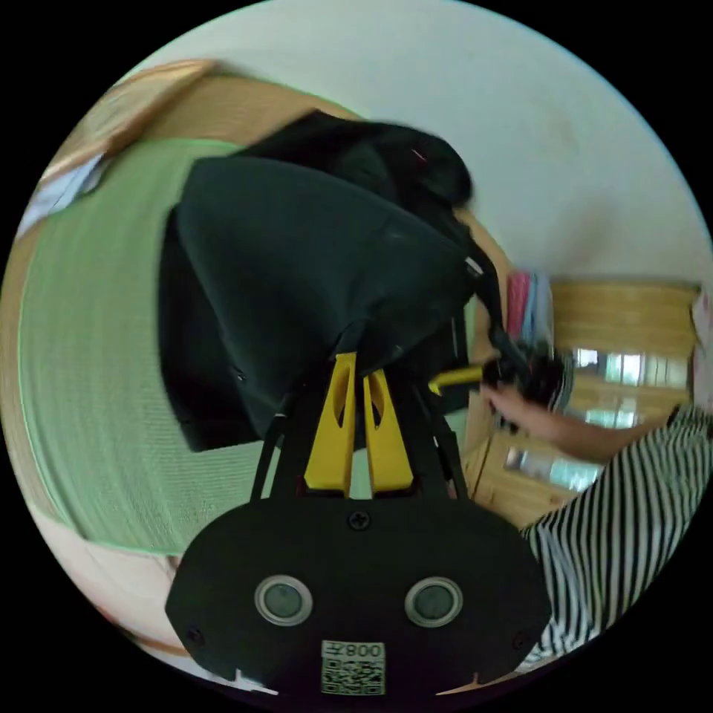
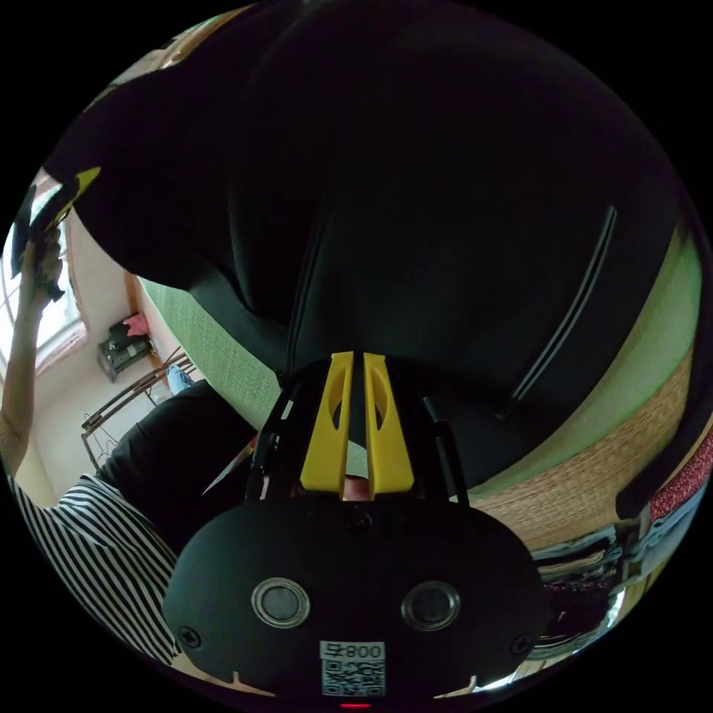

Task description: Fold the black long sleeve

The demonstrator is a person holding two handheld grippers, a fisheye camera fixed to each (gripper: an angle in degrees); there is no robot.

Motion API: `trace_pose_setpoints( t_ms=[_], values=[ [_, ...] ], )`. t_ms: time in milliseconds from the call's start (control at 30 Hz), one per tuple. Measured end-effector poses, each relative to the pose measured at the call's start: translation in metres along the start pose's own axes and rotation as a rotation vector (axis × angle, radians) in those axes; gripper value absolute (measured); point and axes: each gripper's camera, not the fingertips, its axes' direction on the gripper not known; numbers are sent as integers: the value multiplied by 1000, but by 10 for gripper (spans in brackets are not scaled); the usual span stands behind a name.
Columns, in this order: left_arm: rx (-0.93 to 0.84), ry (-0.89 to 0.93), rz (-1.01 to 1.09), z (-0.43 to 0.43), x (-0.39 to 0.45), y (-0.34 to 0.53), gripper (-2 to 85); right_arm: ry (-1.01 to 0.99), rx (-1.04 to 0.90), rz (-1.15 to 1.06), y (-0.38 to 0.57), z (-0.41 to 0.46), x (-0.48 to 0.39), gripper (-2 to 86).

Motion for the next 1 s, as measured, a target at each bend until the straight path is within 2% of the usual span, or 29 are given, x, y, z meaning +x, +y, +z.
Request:
trace_pose_setpoints(
  t_ms=[67,133,200,300,400,467,567,667,800,900,967,1000],
  values=[
    [-277,-3,234,47,49,0,11,-3,-12,-10,-4,5,4,31],
    [-456,-42,295,84,65,9,16,11,-27,-25,-10,10,6,29],
    [-526,0,280,101,68,18,25,19,-40,-33,-16,14,7,29],
    [-428,38,194,78,57,20,52,34,-47,-55,-23,20,10,26],
    [-249,-103,-25,35,14,16,92,35,-37,-67,-30,25,15,20],
    [-139,-292,-248,9,-28,17,117,20,-37,-66,-34,27,20,17],
    [-137,-414,-432,6,-64,19,120,-5,-44,-55,-43,31,28,14],
    [-308,-418,-429,31,-71,16,92,-1,-51,-60,-51,34,31,12],
    [-370,-513,-322,29,-55,8,64,-17,-59,-56,-61,39,39,10],
    [-324,-707,-204,-13,-40,-4,57,-50,-65,-44,-68,41,47,9],
    [-189,-926,-139,-70,-24,-13,56,-60,-66,-41,-72,43,50,8],
    [-146,-971,-128,-84,-20,-13,57,-61,-66,-43,-74,44,52,7]
  ],
)
